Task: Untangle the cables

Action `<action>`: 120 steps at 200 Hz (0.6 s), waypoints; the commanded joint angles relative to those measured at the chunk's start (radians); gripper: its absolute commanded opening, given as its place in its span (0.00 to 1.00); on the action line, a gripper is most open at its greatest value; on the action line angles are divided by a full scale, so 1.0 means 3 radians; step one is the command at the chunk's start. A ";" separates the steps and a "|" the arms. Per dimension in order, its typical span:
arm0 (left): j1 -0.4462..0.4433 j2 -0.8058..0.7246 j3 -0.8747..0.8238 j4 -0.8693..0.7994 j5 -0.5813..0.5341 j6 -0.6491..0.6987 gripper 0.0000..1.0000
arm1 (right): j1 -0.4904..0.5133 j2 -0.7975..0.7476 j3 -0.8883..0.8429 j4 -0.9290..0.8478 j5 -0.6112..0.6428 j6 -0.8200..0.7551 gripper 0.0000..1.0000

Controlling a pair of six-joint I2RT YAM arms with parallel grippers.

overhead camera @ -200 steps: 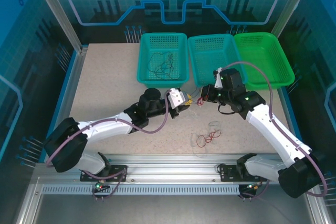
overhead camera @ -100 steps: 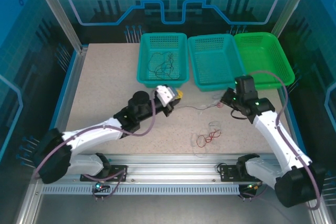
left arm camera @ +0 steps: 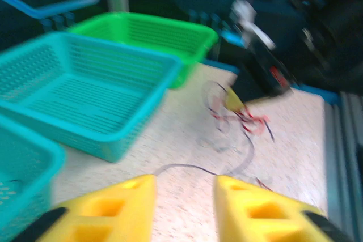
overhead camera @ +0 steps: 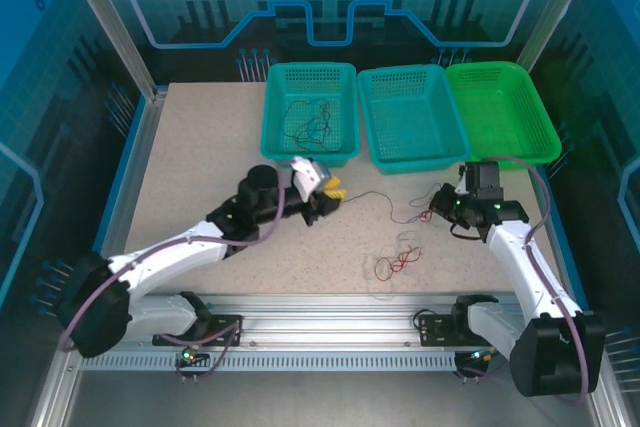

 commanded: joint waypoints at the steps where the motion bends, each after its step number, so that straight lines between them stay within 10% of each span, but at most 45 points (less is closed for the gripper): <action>1: -0.0188 0.0266 0.0188 0.0047 0.0305 0.0407 0.46 | 0.0120 -0.0083 0.0267 0.0022 -0.0398 -0.0121 0.00; 59: -0.0519 0.0993 0.0359 0.0708 -0.0379 0.1292 0.88 | 0.0342 -0.0230 0.0433 -0.0031 -0.0581 -0.0252 0.00; 98: -0.0517 0.1462 0.0682 0.0940 -0.0460 0.1324 0.87 | 0.0419 -0.0219 0.0455 -0.0096 -0.0583 -0.0247 0.00; 120: -0.0517 0.1656 0.0885 0.0850 -0.0566 0.1224 0.66 | 0.0433 -0.0219 0.0456 -0.0096 -0.0576 -0.0237 0.00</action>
